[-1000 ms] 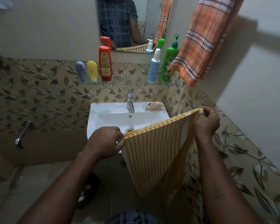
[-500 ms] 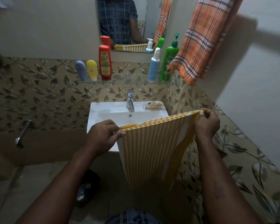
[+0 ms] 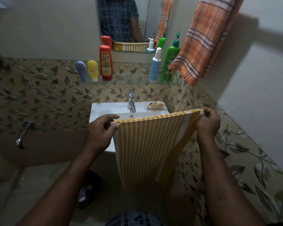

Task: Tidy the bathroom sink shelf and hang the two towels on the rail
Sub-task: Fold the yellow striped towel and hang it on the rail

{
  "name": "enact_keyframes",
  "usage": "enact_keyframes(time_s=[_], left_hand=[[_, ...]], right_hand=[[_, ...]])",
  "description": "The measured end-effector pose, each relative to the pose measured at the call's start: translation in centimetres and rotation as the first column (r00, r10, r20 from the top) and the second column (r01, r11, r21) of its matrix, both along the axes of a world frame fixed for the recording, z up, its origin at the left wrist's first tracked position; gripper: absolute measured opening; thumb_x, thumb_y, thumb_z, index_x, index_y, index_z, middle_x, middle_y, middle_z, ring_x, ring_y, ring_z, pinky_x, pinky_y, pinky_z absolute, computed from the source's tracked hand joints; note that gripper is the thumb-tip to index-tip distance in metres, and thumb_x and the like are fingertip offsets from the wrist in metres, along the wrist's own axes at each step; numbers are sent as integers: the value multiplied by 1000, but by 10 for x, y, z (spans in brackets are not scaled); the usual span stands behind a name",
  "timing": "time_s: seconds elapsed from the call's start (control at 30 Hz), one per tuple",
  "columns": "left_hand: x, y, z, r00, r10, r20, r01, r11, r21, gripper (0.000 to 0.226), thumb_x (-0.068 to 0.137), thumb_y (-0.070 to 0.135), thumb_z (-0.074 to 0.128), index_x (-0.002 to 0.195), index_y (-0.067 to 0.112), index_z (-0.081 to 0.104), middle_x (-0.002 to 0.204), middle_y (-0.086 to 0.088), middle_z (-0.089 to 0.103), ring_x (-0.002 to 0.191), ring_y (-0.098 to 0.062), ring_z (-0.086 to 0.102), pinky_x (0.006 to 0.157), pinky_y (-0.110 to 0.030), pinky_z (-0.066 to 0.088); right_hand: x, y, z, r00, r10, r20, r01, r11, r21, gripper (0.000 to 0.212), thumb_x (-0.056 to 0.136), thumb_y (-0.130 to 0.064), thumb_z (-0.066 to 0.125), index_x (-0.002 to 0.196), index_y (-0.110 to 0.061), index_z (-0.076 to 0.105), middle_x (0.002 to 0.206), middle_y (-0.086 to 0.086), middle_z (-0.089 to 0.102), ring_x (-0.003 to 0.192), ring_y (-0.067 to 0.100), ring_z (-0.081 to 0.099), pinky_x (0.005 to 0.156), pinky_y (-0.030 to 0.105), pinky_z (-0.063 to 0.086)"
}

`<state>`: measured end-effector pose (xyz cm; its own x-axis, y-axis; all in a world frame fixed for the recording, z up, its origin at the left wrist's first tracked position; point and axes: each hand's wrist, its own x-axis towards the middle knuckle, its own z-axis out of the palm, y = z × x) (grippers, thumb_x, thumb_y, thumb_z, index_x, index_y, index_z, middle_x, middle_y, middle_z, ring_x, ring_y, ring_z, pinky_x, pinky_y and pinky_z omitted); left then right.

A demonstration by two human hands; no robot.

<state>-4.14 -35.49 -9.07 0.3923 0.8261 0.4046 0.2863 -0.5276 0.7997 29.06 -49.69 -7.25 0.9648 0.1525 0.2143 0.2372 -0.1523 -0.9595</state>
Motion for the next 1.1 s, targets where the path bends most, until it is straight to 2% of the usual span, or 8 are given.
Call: enact_keyframes(time_s=[0.1, 0.33, 0.5, 0.83, 0.93, 1.0, 1.03, 1.1], left_hand=[[1, 5, -1, 1000, 26, 10, -24, 989, -146, 7, 96, 17, 74, 98, 23, 77, 92, 9, 74, 81, 0, 65, 73, -26, 50], [3, 13, 1, 941, 121, 315, 45, 881, -471, 12, 102, 19, 67, 91, 20, 72, 87, 2, 74, 84, -14, 67, 83, -38, 54], [9, 11, 15, 896, 171, 410, 21, 906, -423, 11, 99, 15, 70, 90, 21, 72, 84, 6, 75, 73, 2, 70, 68, -16, 55], [0, 14, 6, 964, 195, 184, -140, 951, -277, 10, 100, 27, 71, 91, 22, 71, 90, -2, 75, 82, -15, 69, 75, -33, 54], [-15, 17, 15, 950, -84, 302, 199, 906, -374, 10, 98, 13, 70, 88, 14, 69, 77, 4, 68, 70, -5, 62, 65, -21, 51], [-27, 20, 23, 861, -268, 432, 476, 724, -499, 7, 90, 12, 68, 89, 6, 66, 72, 3, 62, 63, -6, 57, 57, -17, 47], [-28, 23, 25, 854, -268, 445, 497, 670, -551, 8, 90, 11, 68, 90, 4, 65, 70, 2, 62, 62, -7, 56, 54, -17, 47], [-15, 30, 20, 940, -92, 329, 295, 707, -643, 10, 96, 9, 71, 95, 0, 68, 71, -2, 68, 64, -13, 61, 52, -20, 52]], right_hand=[[-2, -2, 3, 995, 96, -9, -95, 994, 48, 19, 102, -6, 60, 109, -19, 72, 92, -16, 64, 84, 1, 62, 72, 18, 50], [2, -11, -2, 932, 360, -42, -353, 929, 113, 29, 105, -3, 55, 97, -26, 71, 93, -3, 71, 85, 12, 64, 75, 32, 54], [-1, -16, -1, 924, 381, -18, -374, 914, 159, 27, 105, -4, 55, 98, -26, 70, 86, -2, 69, 80, 12, 64, 71, 32, 58], [0, -23, 2, 890, 452, -60, -445, 890, 102, 27, 105, -3, 55, 100, -24, 71, 82, -3, 66, 75, 11, 60, 72, 31, 55], [15, -43, 14, 704, 696, -141, -665, 716, 212, 15, 101, -7, 60, 105, -17, 71, 86, 3, 64, 76, 14, 61, 71, 28, 56], [23, -53, 22, 554, 800, -232, -723, 600, 343, 13, 93, -16, 70, 106, -14, 72, 87, 7, 64, 76, 17, 62, 69, 27, 56], [26, -50, 19, 583, 767, -268, -704, 642, 306, 12, 92, -15, 71, 104, -14, 73, 88, 8, 66, 76, 18, 62, 67, 26, 56], [27, -30, 7, 789, 558, -255, -565, 823, 56, 11, 97, -8, 69, 97, -17, 74, 89, 8, 72, 79, 22, 64, 68, 30, 58]])
